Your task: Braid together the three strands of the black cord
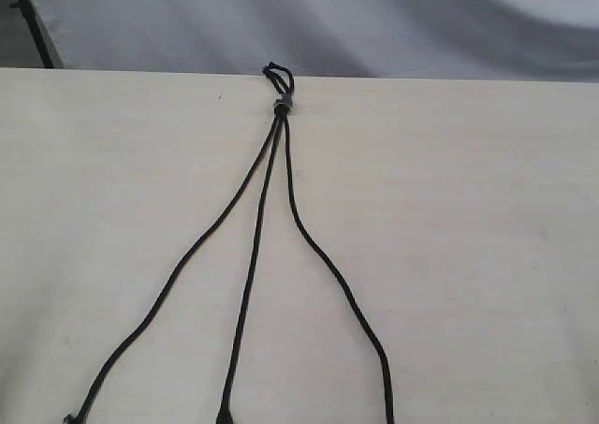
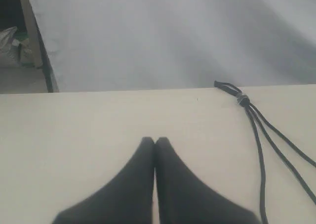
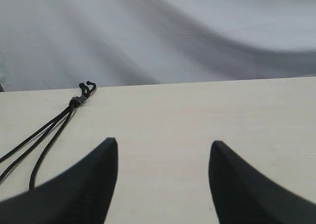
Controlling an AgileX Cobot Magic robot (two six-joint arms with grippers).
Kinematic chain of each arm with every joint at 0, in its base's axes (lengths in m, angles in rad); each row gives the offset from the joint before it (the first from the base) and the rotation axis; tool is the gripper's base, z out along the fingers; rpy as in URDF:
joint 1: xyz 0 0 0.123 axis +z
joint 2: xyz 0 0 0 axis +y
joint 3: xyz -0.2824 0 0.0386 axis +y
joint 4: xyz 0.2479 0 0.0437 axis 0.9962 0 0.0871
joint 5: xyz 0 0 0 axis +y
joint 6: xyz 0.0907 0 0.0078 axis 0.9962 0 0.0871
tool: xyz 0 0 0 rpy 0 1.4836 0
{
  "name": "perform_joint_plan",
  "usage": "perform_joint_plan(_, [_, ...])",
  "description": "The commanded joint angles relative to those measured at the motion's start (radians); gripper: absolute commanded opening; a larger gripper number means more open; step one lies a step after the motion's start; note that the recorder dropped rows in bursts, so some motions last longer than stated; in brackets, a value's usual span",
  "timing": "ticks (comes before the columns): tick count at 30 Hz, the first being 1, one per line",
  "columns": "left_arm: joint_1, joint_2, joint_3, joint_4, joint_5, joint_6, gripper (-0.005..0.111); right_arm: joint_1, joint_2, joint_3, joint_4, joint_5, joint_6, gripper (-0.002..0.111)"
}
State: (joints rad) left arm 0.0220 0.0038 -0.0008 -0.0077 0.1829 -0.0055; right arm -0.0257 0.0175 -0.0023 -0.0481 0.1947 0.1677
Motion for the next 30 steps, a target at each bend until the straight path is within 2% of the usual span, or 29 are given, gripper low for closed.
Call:
perform_joint_plan(1, [0.001,-0.004,0.001,0.001,0.003,0.0,0.0,-0.005,-0.006,0.002,-0.011,-0.001,0.001,0.053])
perform_joint_plan(12, [0.001,-0.004,0.001,-0.007,-0.002,-0.007,0.0,-0.005,-0.006,0.002,-0.011,-0.001,0.001,0.053])
perform_joint_plan(13, [0.001,-0.004,0.001,-0.007,-0.004,-0.03,0.0,-0.005,-0.006,0.002,-0.011,-0.001,0.001,0.053])
perform_joint_plan(15, [0.001,-0.004,0.001,-0.033,-0.041,-0.195,0.0,-0.005,-0.006,0.002,0.005,-0.03,0.001,0.053])
perform_joint_plan(16, [0.001,-0.004,0.001,-0.033,-0.084,-0.291,0.0,-0.005,-0.006,0.002,0.048,-0.073,0.015,0.053])
perform_joint_plan(19, [0.001,-0.004,0.001,-0.033,-0.249,-0.4,0.0,-0.005,-0.006,0.002,0.246,-0.209,0.103,0.053])
perform_joint_plan(21, [0.001,-0.004,0.001,-0.031,-0.454,-0.45,0.0,-0.005,-0.006,0.002,0.357,-0.387,0.147,0.053])
perform_joint_plan(23, [0.001,-0.004,0.001,-0.031,-0.62,-0.468,0.0,-0.005,-0.006,0.002,0.358,-0.567,0.147,0.053])
perform_joint_plan(25, [0.001,-0.004,0.001,-0.031,-0.69,-0.418,0.0,-0.005,-0.006,0.002,0.289,-0.717,0.121,0.053])
perform_joint_plan(27, [0.003,-0.004,-0.035,-0.031,-0.617,-0.318,0.0,-0.005,-0.004,0.0,0.151,-0.716,0.084,0.053])
perform_joint_plan(30, [0.003,0.053,-0.083,-0.031,-0.488,-0.295,0.0,-0.005,-0.002,-0.034,0.077,-0.588,0.079,0.053])
